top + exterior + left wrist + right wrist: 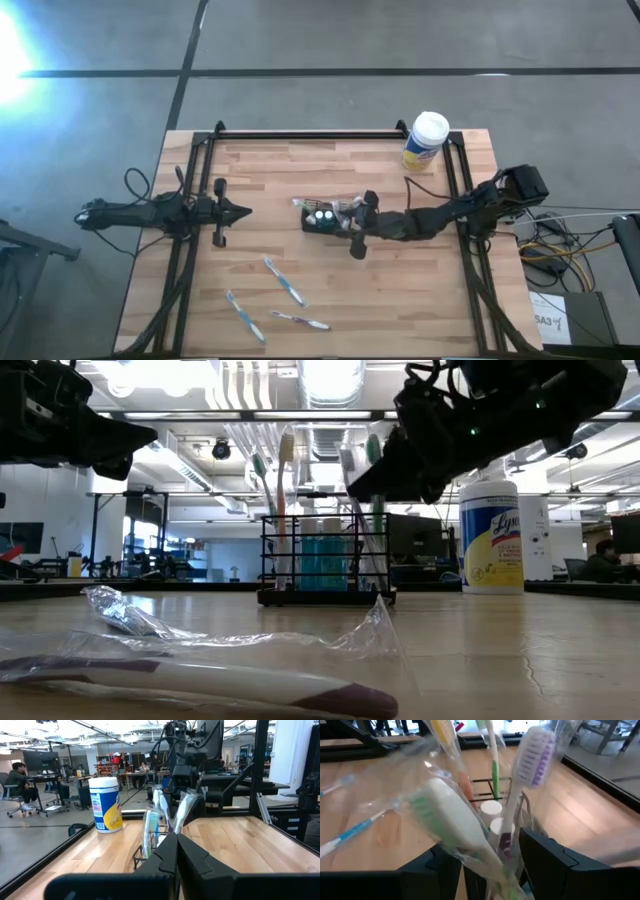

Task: Pick & Place toothbrushing station
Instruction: Put the green toothbrush into the black mesh organizer, then put the top blue toothbrush into the black mesh organizer

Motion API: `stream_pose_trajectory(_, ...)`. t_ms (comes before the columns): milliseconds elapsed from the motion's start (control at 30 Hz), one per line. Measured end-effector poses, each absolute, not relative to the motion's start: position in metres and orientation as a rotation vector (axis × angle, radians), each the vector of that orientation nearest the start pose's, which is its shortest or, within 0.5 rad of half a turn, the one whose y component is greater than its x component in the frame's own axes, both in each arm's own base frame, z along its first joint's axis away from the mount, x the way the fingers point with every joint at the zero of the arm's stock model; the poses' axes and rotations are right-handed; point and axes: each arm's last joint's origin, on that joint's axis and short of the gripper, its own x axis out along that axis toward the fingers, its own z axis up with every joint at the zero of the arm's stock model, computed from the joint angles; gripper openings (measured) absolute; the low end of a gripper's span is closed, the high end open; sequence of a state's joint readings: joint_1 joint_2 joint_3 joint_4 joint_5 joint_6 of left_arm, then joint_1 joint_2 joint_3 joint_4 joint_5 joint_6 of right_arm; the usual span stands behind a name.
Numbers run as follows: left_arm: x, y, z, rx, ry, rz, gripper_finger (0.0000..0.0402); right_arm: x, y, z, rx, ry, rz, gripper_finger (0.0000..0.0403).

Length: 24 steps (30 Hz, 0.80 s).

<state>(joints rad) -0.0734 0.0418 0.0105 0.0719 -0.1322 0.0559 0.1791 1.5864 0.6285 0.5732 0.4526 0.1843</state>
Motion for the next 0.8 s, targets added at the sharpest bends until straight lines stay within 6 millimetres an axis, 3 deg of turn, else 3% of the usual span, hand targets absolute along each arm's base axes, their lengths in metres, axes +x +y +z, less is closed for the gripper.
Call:
stream_pose_trajectory(100, 0.099, -0.003, 0.171, 0.052, -0.045, 0.06, 0.0007, 0.298, 0.041, 0.17, 0.048, 0.322, -0.298, 0.0186)
stream_pose_trajectory(333, 0.099, -0.003, 0.171, 0.054, -0.044, 0.06, 0.0007, 0.291, 0.05, 0.203, -0.031, 0.218, -0.24, 0.0189)
stream_pose_trajectory(500, 0.099, -0.003, 0.171, 0.05, -0.043, 0.06, 0.0007, 0.283, 0.049, 0.22, -0.022, 0.238, -0.238, 0.0187)
stream_pose_trajectory(800, 0.099, -0.003, 0.171, 0.049, -0.043, 0.06, 0.0007, 0.278, 0.049, 0.22, -0.035, 0.292, -0.262, 0.0187)
